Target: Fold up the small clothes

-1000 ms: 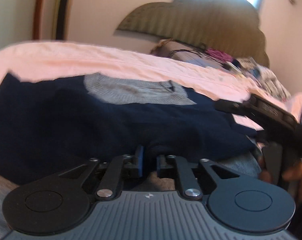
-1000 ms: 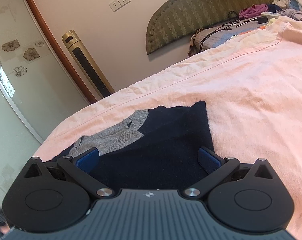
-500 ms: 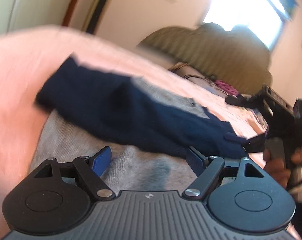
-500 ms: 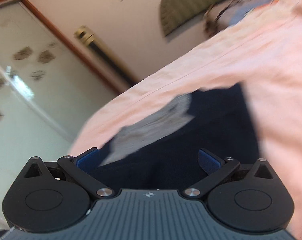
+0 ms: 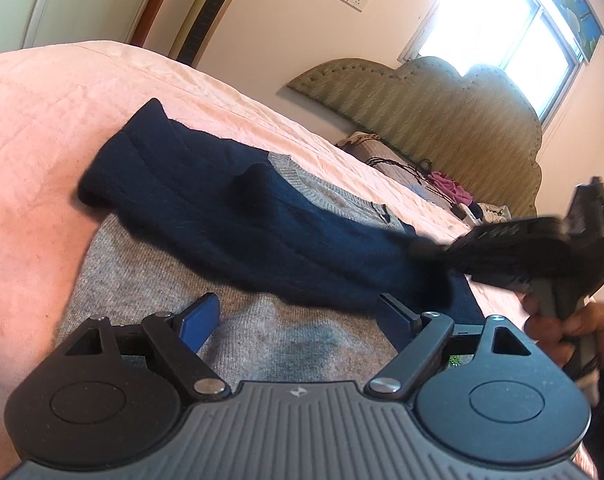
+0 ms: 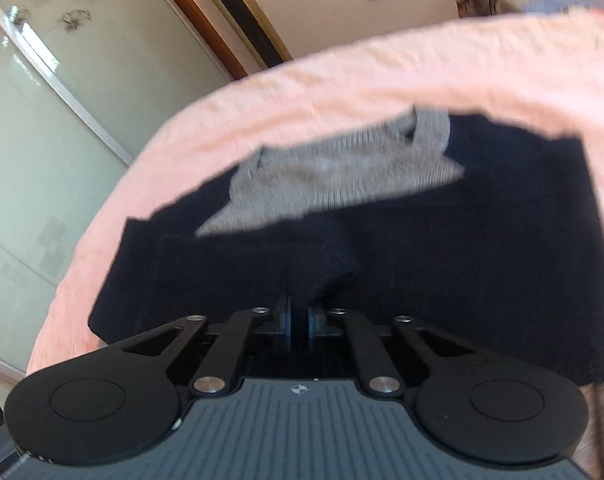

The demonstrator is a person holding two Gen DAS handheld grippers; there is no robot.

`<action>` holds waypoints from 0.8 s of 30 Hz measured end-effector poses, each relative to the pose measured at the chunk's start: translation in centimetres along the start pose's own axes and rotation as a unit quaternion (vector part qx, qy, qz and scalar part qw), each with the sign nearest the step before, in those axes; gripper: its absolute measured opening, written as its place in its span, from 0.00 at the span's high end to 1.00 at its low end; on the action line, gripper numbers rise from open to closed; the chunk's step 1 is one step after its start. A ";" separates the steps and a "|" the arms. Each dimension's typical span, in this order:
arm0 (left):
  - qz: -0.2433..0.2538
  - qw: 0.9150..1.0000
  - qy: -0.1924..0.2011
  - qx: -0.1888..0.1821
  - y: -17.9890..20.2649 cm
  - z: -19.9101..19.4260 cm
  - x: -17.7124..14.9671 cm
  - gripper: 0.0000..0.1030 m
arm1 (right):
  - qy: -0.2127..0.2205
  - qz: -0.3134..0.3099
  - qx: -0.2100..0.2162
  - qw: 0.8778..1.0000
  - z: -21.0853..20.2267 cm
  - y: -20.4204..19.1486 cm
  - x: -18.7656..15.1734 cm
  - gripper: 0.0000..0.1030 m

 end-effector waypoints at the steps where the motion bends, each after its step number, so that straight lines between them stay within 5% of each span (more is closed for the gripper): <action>1: 0.000 1.000 0.000 0.000 0.0 0.0 0.0 0.17 | 0.012 0.003 0.002 1.000 -0.7 0.5 0.9 0.91; 8: 0.002 1.000 0.000 0.001 0.0 0.0 0.0 0.17 | 0.013 0.051 -0.097 0.994 -2.4 11.1 3.2 0.91; 11: 0.004 1.000 0.000 0.003 0.0 0.0 0.0 0.16 | 0.008 0.090 -0.071 0.993 -2.1 13.2 2.1 0.89; 13: 0.007 1.000 0.000 0.011 0.0 -0.7 0.5 0.16 | 0.017 0.108 -0.055 0.992 -2.5 13.3 1.8 0.78; 15: 0.017 0.999 0.026 0.021 -0.1 -2.4 2.0 0.16 | 0.043 0.112 -0.047 0.992 -4.2 12.8 1.8 0.42; 16: 0.027 0.998 0.041 0.032 -0.5 -3.2 3.0 0.16 | 0.061 0.099 -0.050 0.992 -5.4 12.4 1.6 0.36; 18: 0.068 0.993 0.043 0.091 -1.8 -3.5 4.5 0.16 | 0.077 0.051 -0.068 0.993 -7.9 11.9 0.8 0.35; 22: 0.174 0.965 -0.064 0.187 -4.6 0.0 3.5 0.17 | 0.065 -0.024 -0.151 0.986 -10.5 13.3 -1.8 0.34; 24: 0.192 0.958 -0.076 0.197 -4.9 0.8 3.4 0.17 | 0.045 -0.033 -0.162 0.985 -10.1 13.7 -3.3 0.37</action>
Point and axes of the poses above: each gripper's, at about its wrist camera, not at the fingertips, and z roughly the way its jaws point, y to its right, x to its top, the point moved 10 cm from there along z, roughly the way its jaws point, and after that the axes turned 5 degrees about -x, right-handed, at the moved point
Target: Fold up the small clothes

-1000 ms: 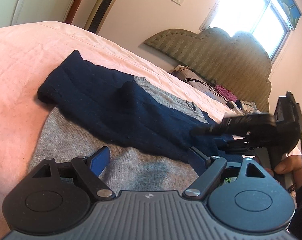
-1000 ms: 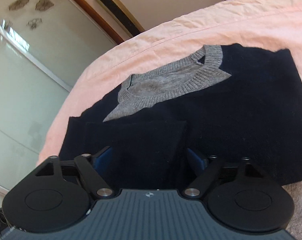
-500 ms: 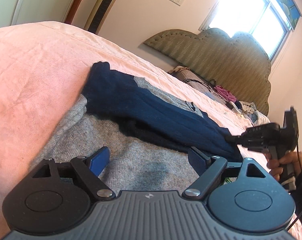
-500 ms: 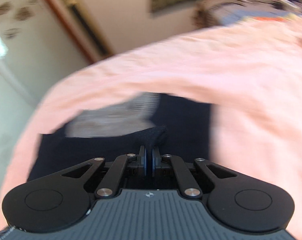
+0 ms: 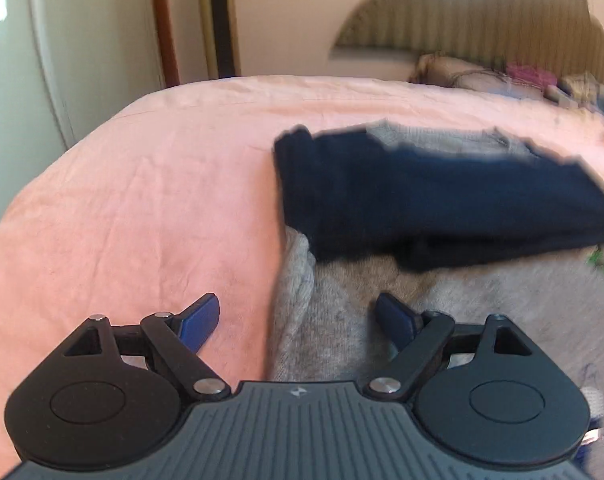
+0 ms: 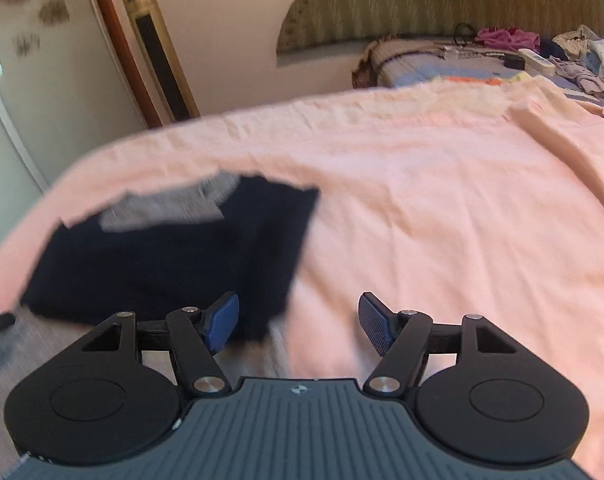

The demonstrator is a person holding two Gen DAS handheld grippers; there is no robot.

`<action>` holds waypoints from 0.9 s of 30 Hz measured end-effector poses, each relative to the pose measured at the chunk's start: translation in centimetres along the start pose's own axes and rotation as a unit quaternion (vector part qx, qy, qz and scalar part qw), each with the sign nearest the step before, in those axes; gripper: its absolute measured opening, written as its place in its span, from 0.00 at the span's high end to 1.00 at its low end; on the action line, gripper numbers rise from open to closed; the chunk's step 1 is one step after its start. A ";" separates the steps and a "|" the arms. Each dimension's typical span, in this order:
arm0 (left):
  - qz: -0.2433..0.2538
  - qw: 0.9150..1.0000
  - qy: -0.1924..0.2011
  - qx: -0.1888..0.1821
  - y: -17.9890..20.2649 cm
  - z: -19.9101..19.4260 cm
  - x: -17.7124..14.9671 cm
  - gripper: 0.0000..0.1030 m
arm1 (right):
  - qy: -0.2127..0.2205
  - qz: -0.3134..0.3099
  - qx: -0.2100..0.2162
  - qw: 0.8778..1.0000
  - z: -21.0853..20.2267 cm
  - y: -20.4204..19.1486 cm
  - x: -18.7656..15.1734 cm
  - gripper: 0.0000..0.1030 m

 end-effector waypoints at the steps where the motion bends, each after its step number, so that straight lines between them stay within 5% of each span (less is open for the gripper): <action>1: -0.003 1.000 -0.001 0.005 -0.2 0.1 0.3 0.19 | -0.006 -0.009 0.003 1.000 0.2 -0.4 -0.6 0.38; 4: 0.020 1.000 -0.005 0.022 -0.1 0.3 0.8 0.43 | -0.013 -0.050 -0.005 0.999 1.0 -1.8 -2.0 0.51; 5: 0.042 0.999 -0.004 0.028 0.2 0.3 0.9 0.66 | -0.006 -0.065 -0.017 0.998 1.2 -2.1 -2.1 0.59; 6: 0.065 0.997 -0.008 0.039 0.4 0.3 1.1 0.95 | -0.006 -0.072 -0.017 0.997 1.3 -2.4 -2.0 0.80; 7: 0.079 0.995 -0.014 0.054 0.4 0.4 1.0 0.95 | -0.011 -0.058 -0.008 0.998 1.1 -2.4 -1.8 0.93; 13: 0.129 0.988 0.010 0.088 -0.7 0.5 0.8 0.95 | -0.008 0.009 0.018 1.000 0.8 -0.2 -2.5 0.93; 14: 0.127 0.988 0.008 0.086 -0.5 0.0 0.7 0.95 | -0.010 0.024 0.025 0.999 0.6 -0.2 -2.7 0.91; 16: 0.116 0.992 0.000 0.050 -0.3 -1.5 0.1 0.95 | -0.019 0.057 0.050 0.997 -0.6 -0.3 -3.1 0.71; 18: 0.072 0.997 -0.017 0.005 -1.0 -3.4 -1.1 0.88 | -0.010 0.066 0.069 0.995 -3.0 -0.8 -3.9 0.46; 21: -0.034 0.995 -0.030 -0.094 -2.6 -6.2 -3.8 0.74 | -0.013 0.080 0.107 0.991 -6.8 -1.0 -6.5 0.39; 23: -0.108 0.981 -0.043 -0.157 -3.1 -7.0 -5.6 0.74 | -0.032 0.099 0.124 0.987 -7.8 -0.8 -8.5 0.39; 27: -0.225 0.951 -0.042 -0.208 -4.1 -6.8 -6.2 0.74 | -0.031 0.124 0.122 0.984 -8.3 -0.3 -10.4 0.39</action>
Point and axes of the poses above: each gripper's, at about its wrist camera, not at the fingertips, and z roughly the way its jaws point, y to its right, x to its top, the point moved 10 cm from there along z, roughly the way its jaws point, and after that the axes turned 5 degrees about -x, right-handed, at the moved point
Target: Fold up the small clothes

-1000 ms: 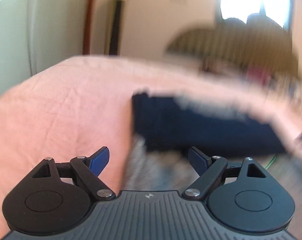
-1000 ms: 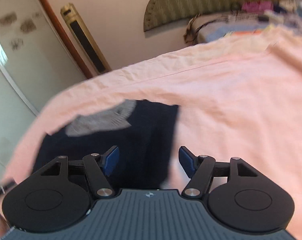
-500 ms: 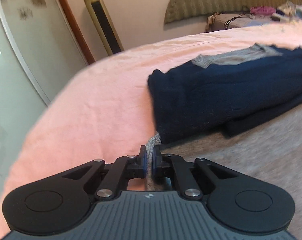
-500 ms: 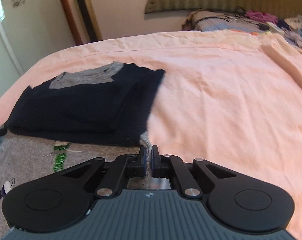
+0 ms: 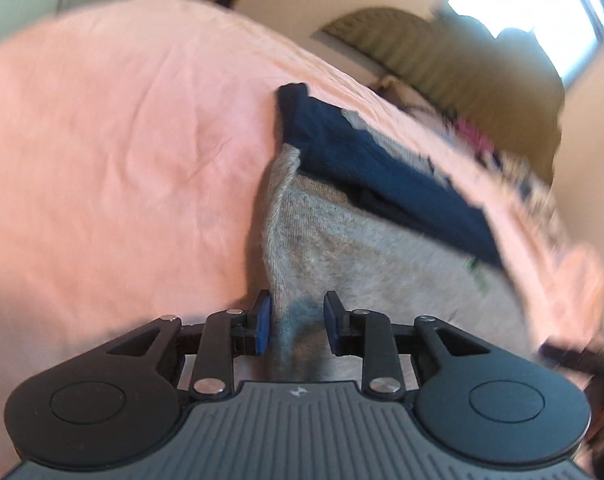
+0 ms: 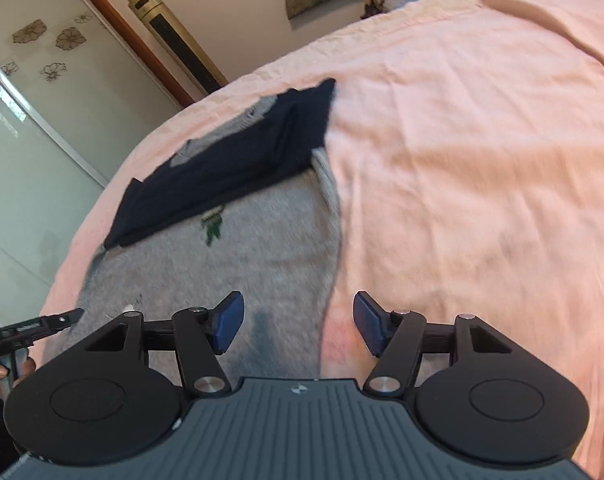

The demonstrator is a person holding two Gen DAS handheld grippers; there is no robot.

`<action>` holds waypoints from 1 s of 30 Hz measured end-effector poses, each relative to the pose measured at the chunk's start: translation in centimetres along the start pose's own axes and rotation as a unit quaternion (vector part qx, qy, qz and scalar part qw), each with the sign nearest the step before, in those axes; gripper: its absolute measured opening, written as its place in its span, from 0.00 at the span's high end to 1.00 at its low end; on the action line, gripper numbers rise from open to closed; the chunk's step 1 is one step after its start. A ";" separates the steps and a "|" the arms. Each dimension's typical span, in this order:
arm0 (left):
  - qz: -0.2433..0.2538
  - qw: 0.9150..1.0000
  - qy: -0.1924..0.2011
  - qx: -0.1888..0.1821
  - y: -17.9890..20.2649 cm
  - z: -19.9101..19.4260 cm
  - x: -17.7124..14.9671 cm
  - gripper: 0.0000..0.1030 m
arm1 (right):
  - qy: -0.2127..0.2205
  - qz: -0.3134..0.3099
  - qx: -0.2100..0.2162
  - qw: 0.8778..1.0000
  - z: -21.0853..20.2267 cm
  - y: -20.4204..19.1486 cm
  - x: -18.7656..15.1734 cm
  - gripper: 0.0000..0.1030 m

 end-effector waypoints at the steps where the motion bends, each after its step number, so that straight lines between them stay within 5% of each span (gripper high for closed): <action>1: -0.015 1.000 -0.001 -0.005 -0.1 0.2 0.1 0.74 | -0.002 0.012 0.007 1.000 0.1 -0.2 -0.1 0.39; 2: -0.017 1.000 -0.002 -0.004 -0.1 0.5 0.3 0.75 | -0.005 0.014 0.015 1.000 0.2 -0.6 -0.1 0.39; 4: 0.001 0.999 -0.009 0.030 -0.2 1.1 0.6 0.97 | -0.018 0.001 0.021 1.000 0.8 -1.5 -0.5 0.41; 5: 0.020 0.999 -0.010 0.046 -0.1 1.2 0.7 0.97 | -0.023 -0.012 0.013 1.000 1.2 -1.7 -0.6 0.54; 6: 0.033 0.998 -0.010 0.060 0.1 1.2 0.8 0.98 | -0.028 -0.025 -0.001 0.999 1.6 -1.7 -0.7 0.90; 10: 0.095 0.991 0.005 0.096 0.4 -1.0 2.0 0.98 | -0.024 -0.040 -0.027 0.999 0.8 -0.6 -0.4 0.93; 13: 0.108 0.988 -0.025 0.104 -0.8 -0.3 1.4 0.98 | -0.023 -0.009 -0.022 0.999 0.5 1.6 -0.6 0.94; 16: 0.082 0.994 -0.025 0.067 -0.7 -0.9 0.4 0.95 | -0.018 0.015 0.000 1.000 0.3 1.4 -1.0 0.90; 19: 0.014 0.999 -0.038 -0.017 -0.3 -2.7 -1.9 0.85 | -0.032 0.038 0.047 0.998 -1.5 0.4 -2.3 0.59; 20: -0.003 0.998 -0.044 -0.035 -0.4 -3.2 -3.0 0.73 | -0.034 0.041 0.060 0.997 -2.4 0.1 -2.9 0.48; 21: -0.020 0.997 -0.046 -0.055 -0.4 -3.7 -4.1 0.62 | -0.038 0.046 0.070 0.996 -3.1 -0.1 -3.5 0.48; 26: -0.109 0.984 -0.028 -0.140 -0.7 -4.9 -6.9 0.56 | -0.073 0.088 0.114 0.987 -4.1 -0.1 -7.1 0.51; 29: -0.158 0.975 -0.023 -0.155 -1.5 -4.8 -6.3 0.57 | -0.073 0.074 0.096 0.990 -3.6 -0.5 -8.1 0.90; 30: -0.169 0.973 -0.019 -0.158 -1.8 -5.1 -5.9 0.57 | -0.066 0.047 0.079 0.994 -3.6 -0.6 -8.3 0.91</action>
Point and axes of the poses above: each gripper's, at about its wrist camera, not at the fingertips, and z roughly the way its jaws point, y to its right, x to its top, the point moved 10 cm from there along z, roughly the way its jaws point, and after that the axes turned 5 degrees about -x, right-handed, at the moved point
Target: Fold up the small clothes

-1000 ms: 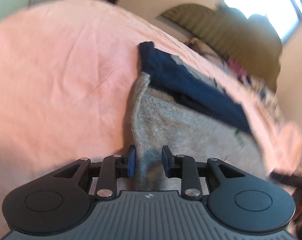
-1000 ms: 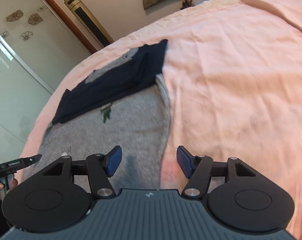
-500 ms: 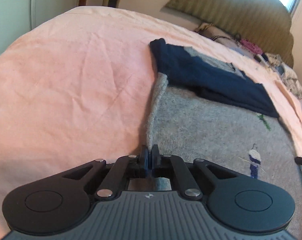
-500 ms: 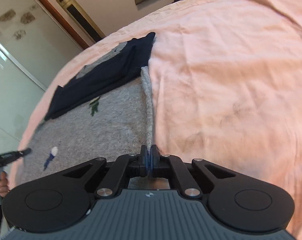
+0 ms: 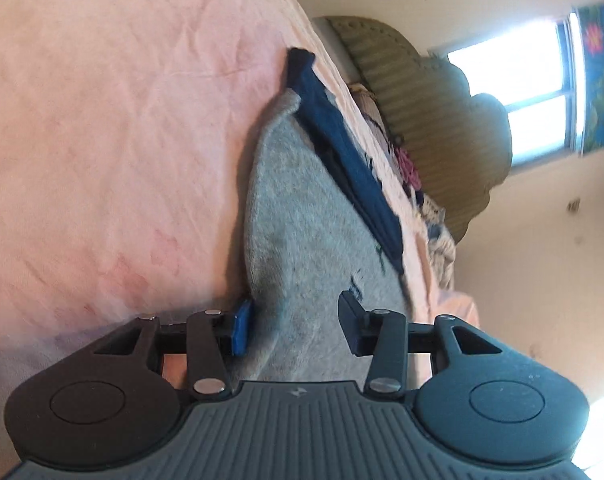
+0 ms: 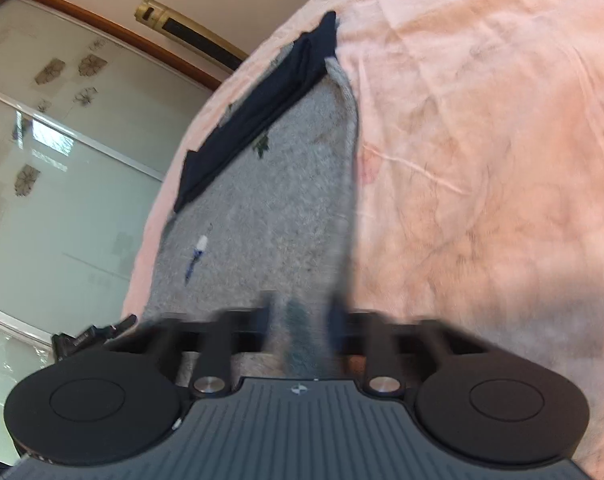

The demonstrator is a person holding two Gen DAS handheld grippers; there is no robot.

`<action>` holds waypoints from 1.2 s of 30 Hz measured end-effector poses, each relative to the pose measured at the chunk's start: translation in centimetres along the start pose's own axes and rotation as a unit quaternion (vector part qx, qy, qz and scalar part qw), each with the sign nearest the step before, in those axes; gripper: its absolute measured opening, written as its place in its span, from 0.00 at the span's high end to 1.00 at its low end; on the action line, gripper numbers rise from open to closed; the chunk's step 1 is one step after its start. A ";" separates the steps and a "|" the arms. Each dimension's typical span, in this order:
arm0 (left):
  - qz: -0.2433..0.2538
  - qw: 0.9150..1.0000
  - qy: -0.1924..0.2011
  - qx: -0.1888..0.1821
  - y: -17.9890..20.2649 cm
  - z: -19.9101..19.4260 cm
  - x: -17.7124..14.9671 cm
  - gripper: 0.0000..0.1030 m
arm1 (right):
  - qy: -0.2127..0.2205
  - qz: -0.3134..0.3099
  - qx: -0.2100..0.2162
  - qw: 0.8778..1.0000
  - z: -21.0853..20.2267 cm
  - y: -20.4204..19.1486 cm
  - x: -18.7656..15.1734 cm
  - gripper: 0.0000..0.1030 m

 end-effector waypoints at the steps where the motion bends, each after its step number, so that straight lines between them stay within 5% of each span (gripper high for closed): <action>1: -0.002 1.000 0.005 -0.002 0.1 -0.4 0.4 0.57 | 0.006 -0.014 -0.006 1.000 -0.5 -0.2 -0.1 0.91; 5: 0.006 1.000 0.008 0.010 -0.3 -0.9 0.8 0.57 | 0.039 0.000 -0.038 0.999 -3.2 2.5 1.2 0.92; 10: 0.005 1.000 -0.008 0.012 -0.6 -0.5 -0.3 0.57 | 0.024 0.032 -0.004 0.999 -2.5 2.7 0.3 0.88; 15: 0.017 0.998 -0.053 0.006 -0.3 -0.8 -3.1 0.57 | 0.011 0.060 0.056 0.997 -3.6 1.5 -1.1 0.45; 16: 0.020 0.998 -0.058 0.006 -0.2 -0.8 -3.7 0.56 | 0.003 0.056 0.064 0.996 -3.7 1.1 -1.6 0.43; 19: 0.032 0.998 -0.054 0.020 0.2 -0.6 -4.3 0.59 | -0.017 0.030 0.057 0.998 -3.1 -0.1 -3.1 0.44; 20: 0.034 0.997 -0.057 0.034 0.2 -0.3 -4.2 0.79 | -0.019 0.020 0.052 0.998 -3.0 -0.4 -3.2 0.55; 21: 0.043 0.996 -0.065 0.054 0.1 0.2 -3.9 0.95 | -0.032 0.015 0.041 0.999 -2.4 -0.3 -3.4 0.91; 24: 0.074 0.993 -0.059 0.075 0.9 -0.5 -2.9 0.95 | -0.039 -0.010 0.024 0.999 -2.2 -0.3 -3.4 0.91; 29: 0.121 0.981 -0.089 0.119 -0.2 -1.1 -3.8 0.95 | -0.020 0.009 -0.013 1.000 -5.1 3.8 -2.7 0.95; 33: 0.088 0.990 -0.086 0.072 -0.7 -2.0 -5.1 0.89 | -0.024 0.039 0.021 0.999 -5.0 3.7 -3.6 0.92; 34: 0.076 0.991 -0.090 0.056 -0.6 -2.6 -5.7 0.85 | -0.027 0.043 0.028 0.998 -5.1 3.6 -3.9 0.89; 36: 0.055 0.994 -0.095 0.022 -0.2 -3.7 -7.1 0.59 | -0.027 0.049 0.053 0.997 -5.9 3.0 -4.7 0.62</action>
Point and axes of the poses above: each gripper's, at about its wrist camera, not at the fingertips, and z roughly the way its jaws point, y to its right, x to its top, the point moved 10 cm from there along z, roughly the way its jaws point, and after that the axes turned 5 degrees about -x, right-handed, at the moved point
